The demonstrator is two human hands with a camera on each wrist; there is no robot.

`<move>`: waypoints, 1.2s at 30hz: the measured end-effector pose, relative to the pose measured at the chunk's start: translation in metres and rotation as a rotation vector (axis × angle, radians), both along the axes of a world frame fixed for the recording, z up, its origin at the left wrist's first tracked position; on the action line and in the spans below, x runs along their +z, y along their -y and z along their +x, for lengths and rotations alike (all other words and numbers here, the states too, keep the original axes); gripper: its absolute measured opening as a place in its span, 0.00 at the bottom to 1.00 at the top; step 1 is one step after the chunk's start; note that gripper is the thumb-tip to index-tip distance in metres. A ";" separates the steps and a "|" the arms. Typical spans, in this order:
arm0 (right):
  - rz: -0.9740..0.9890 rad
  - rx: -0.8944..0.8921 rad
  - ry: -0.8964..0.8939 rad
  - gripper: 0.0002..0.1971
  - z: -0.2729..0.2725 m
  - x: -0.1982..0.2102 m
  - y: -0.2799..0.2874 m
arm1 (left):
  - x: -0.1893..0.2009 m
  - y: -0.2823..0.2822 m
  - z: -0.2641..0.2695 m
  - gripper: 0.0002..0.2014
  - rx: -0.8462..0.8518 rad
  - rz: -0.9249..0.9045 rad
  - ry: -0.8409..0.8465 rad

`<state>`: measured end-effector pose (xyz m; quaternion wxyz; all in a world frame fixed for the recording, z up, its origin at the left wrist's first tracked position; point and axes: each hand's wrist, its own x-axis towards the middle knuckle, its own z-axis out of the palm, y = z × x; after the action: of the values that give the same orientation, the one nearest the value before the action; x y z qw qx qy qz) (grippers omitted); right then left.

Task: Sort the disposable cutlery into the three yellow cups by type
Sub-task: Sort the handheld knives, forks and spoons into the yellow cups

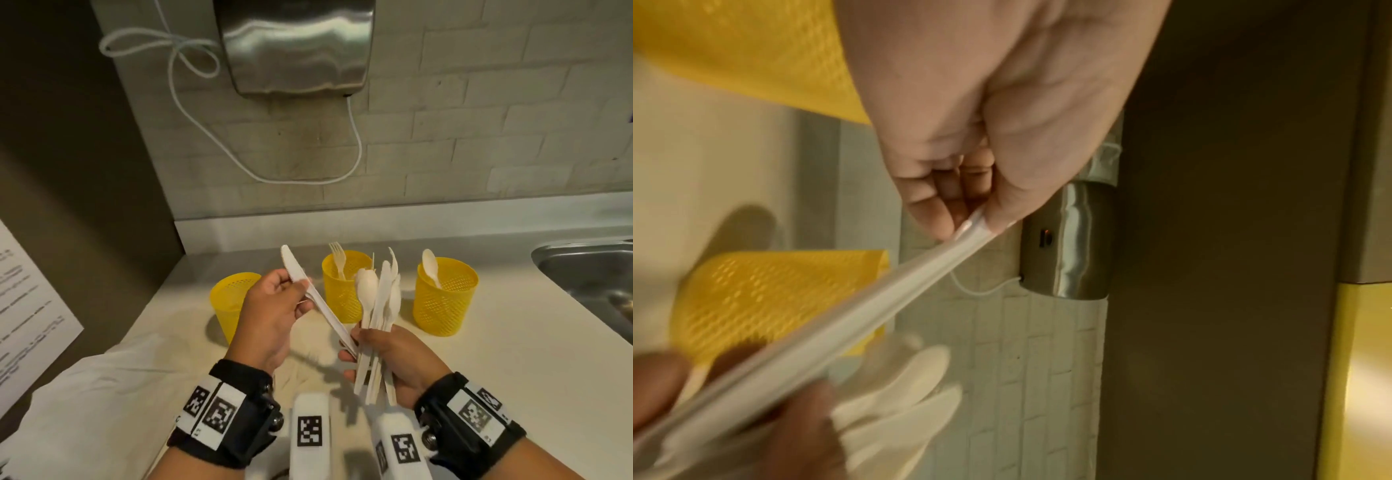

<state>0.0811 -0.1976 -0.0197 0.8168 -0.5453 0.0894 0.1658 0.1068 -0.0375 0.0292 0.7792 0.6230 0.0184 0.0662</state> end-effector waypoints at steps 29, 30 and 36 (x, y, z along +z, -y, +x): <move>-0.468 0.171 0.552 0.23 -0.019 -0.001 -0.020 | -0.014 0.020 -0.020 0.08 -0.156 0.510 0.036; -0.482 0.149 0.564 0.26 -0.019 -0.003 -0.022 | -0.013 0.020 -0.020 0.08 -0.141 0.542 0.040; -0.575 0.187 0.439 0.25 -0.022 -0.007 -0.017 | -0.013 0.014 -0.021 0.11 -0.142 0.649 0.106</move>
<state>0.0590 -0.1808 -0.0265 0.6114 -0.7808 -0.0949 0.0870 0.0856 -0.0519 0.0166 0.5428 0.8340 -0.0875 0.0464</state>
